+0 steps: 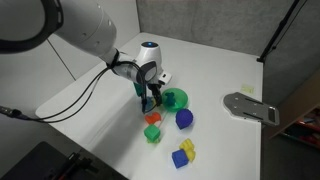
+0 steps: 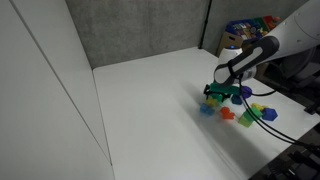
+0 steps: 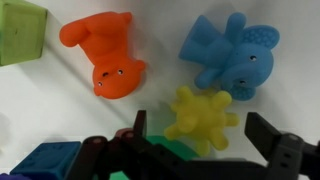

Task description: Remove the blue toy from the bowl, then put the yellow toy in the bowl

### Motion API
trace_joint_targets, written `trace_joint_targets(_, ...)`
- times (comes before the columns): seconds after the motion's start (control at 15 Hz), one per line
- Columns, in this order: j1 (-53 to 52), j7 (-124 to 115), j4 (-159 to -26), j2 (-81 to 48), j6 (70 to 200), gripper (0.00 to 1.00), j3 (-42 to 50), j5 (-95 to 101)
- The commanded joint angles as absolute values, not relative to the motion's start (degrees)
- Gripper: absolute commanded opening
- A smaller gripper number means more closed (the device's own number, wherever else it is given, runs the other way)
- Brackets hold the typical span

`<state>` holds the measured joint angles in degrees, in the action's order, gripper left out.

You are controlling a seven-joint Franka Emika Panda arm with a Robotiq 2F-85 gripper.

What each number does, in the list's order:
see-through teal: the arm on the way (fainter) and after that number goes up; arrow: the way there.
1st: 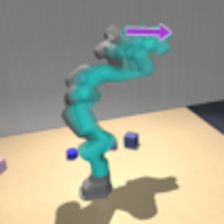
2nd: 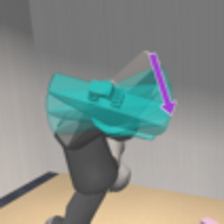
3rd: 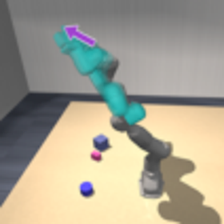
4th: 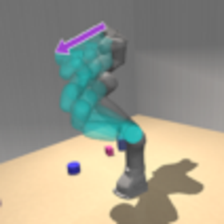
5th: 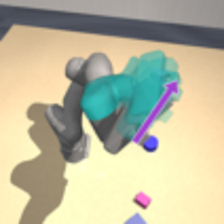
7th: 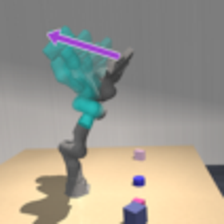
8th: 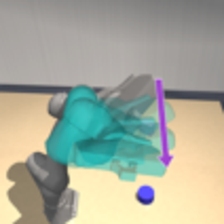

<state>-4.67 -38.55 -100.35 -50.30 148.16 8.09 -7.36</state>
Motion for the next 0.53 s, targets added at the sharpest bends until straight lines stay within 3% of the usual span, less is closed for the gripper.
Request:
trace_joint_targets(0.0, -5.2, -38.9, -99.0, -52.0, 150.9, 1.0, 8.3, -8.5)
trace_joint_targets(0.4, -5.8, -38.2, -98.4, -53.4, 154.5, 1.0, 8.1, -8.4)
trace_joint_targets(0.47, -5.9, -38.3, -98.4, -53.5, 155.0, 0.8, 8.2, -8.5)
